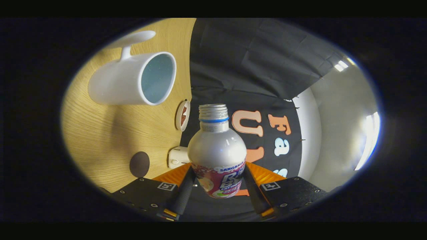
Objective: Take the bottle from table, then pour the juice into the cup, finally place the bottle on the coaster
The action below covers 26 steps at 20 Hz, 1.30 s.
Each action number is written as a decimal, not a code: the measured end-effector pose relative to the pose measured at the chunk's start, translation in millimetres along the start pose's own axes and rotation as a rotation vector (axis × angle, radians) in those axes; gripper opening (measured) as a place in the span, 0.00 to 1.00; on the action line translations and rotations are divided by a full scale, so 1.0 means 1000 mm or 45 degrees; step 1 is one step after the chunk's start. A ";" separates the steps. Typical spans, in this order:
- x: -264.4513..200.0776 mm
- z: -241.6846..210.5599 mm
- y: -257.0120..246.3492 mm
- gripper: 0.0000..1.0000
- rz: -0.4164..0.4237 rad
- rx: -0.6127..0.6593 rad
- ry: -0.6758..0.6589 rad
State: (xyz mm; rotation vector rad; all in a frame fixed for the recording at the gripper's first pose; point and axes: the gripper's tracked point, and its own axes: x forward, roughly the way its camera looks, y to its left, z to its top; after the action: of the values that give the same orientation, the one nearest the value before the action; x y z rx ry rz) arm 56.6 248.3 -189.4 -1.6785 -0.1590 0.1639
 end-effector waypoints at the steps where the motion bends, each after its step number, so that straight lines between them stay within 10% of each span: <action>1: 0.000 0.000 -0.001 0.77 -0.002 -0.009 -0.004; 26: 0.004 0.008 -0.005 0.77 -0.004 -0.100 -0.058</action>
State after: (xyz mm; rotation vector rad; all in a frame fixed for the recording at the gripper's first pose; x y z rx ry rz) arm 58.6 257.4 -185.4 -1.7533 -0.2044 0.1964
